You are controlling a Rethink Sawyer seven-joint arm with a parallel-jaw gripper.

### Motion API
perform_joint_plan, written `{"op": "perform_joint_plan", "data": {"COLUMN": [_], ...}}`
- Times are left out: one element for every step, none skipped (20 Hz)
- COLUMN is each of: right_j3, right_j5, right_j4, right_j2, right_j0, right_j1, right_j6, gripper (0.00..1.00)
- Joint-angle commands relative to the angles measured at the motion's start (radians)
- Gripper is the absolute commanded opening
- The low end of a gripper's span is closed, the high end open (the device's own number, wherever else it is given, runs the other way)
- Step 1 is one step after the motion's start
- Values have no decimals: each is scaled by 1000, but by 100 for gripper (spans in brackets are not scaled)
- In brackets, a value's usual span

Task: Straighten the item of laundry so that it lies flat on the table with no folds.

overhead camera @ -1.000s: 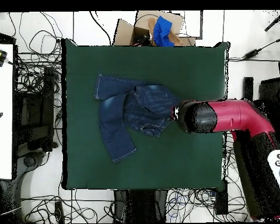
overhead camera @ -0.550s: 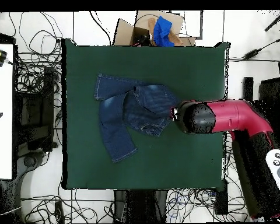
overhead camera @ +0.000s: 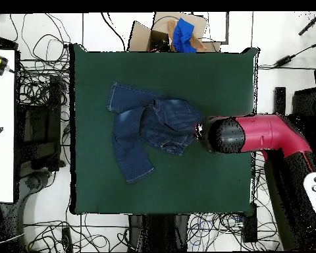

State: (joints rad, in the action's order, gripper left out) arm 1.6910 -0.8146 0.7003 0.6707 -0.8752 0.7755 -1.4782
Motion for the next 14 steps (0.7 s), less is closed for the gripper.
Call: {"op": "perform_joint_plan", "data": {"right_j3": [125,150,166,180,191,207,220,237,251,266,284,303,313,315], "right_j5": [-150,-116,-101,-90,-81,-69,-61,-45,-27,-9,19,53,74,80], "right_j4": [-39,-40,-34,-28,-18,-11,-2,7,13,19,28,38,51,62], "right_j2": [-45,-30,-26,-22,-22,-17,-17,-16,-10,-4,6,20,25,24], "right_j0": [-132,-159,-175,-186,-196,-207,-220,-236,-248,-261,-276,-292,-301,-308], "right_j1": [212,212,208,205,197,194,187,183,185,186,187,185,175,163], "right_j6": [243,250,245,242,238,232,227,221,216,212,209,208,200,194], "gripper": [0,0,0,0,0,0,0,0,0,0,0,0,0,0]}}
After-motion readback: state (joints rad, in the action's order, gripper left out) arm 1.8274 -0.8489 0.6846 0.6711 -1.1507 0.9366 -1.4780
